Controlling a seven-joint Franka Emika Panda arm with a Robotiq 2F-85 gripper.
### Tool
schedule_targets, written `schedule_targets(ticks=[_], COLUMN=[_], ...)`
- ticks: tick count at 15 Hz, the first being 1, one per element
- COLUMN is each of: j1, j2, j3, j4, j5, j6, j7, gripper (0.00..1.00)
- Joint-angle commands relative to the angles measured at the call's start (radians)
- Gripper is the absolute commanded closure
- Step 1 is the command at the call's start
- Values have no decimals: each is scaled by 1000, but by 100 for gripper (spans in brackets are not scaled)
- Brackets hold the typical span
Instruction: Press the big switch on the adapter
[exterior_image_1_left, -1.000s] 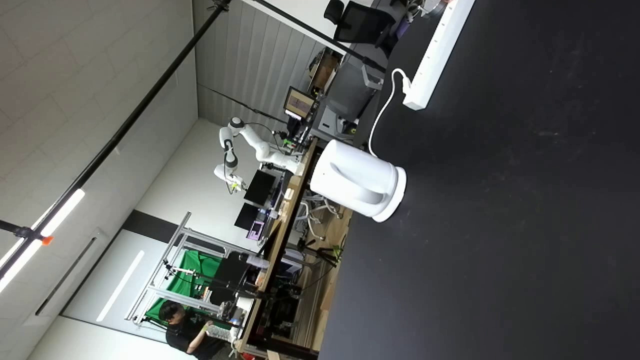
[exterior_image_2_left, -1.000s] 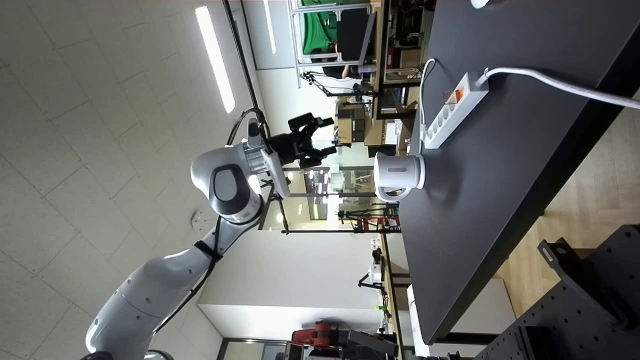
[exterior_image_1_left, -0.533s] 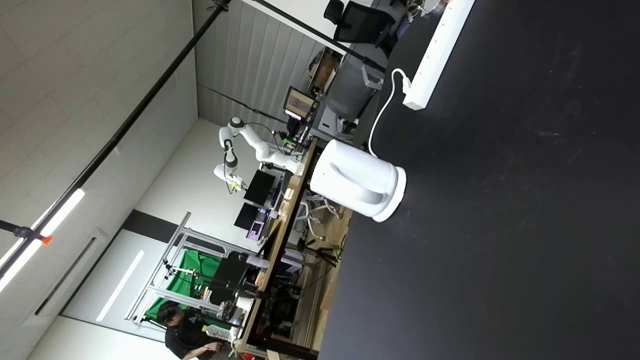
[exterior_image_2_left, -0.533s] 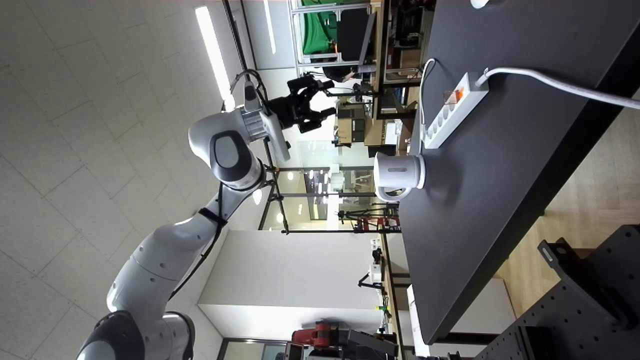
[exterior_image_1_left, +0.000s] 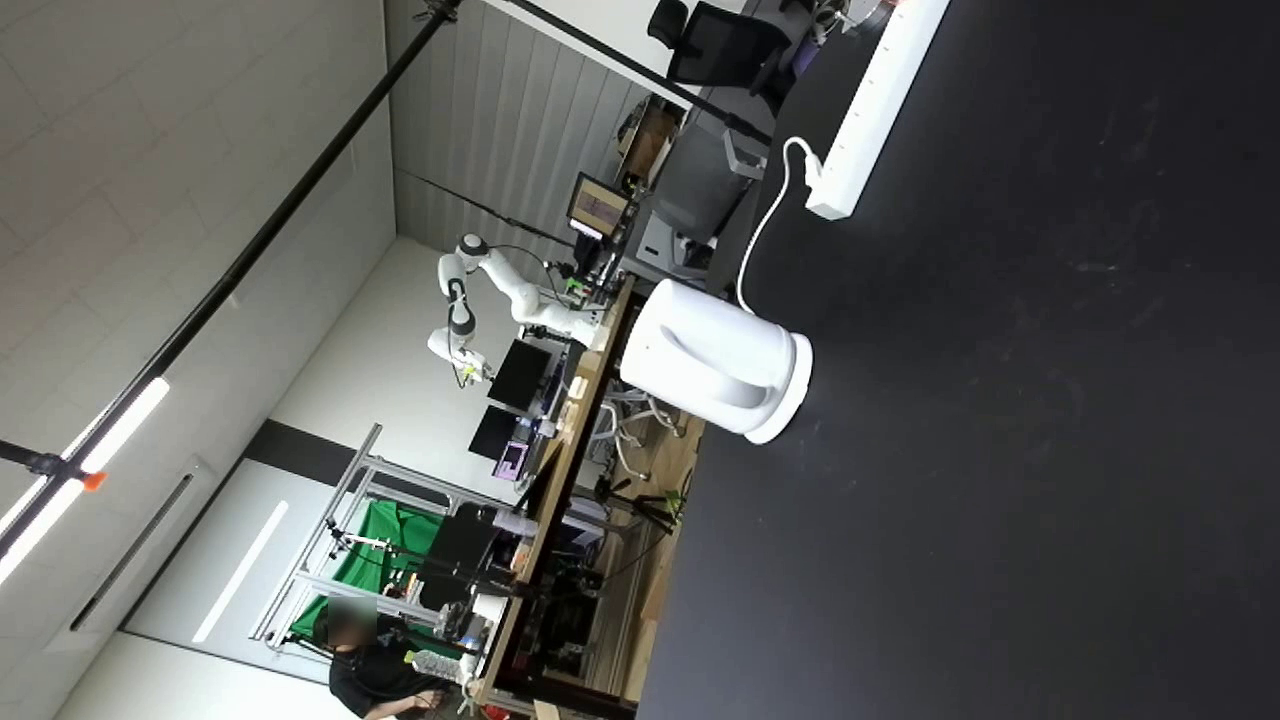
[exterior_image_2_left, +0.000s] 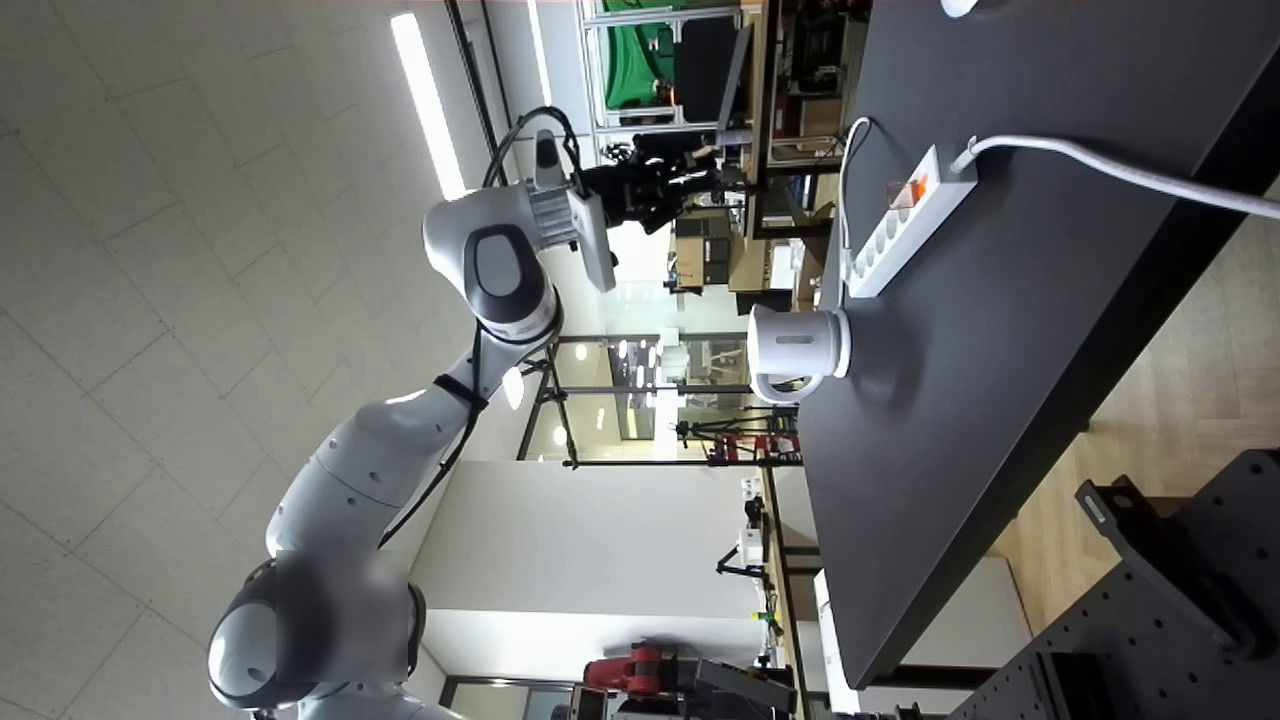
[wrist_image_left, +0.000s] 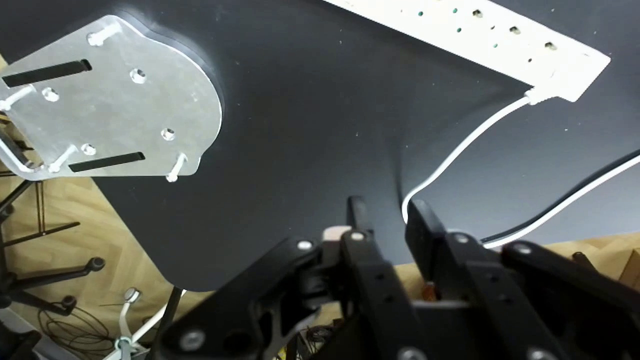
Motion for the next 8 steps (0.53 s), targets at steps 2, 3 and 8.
schedule_targets(ticks=[2, 3, 8], j1=[-26, -27, -29], j2=[8, 8, 8], j3=[28, 28, 28], j4=[11, 14, 19], j5=[-14, -13, -13], j6=[-4, -8, -14], j7=[10, 10, 10], gripper=[75, 75, 75])
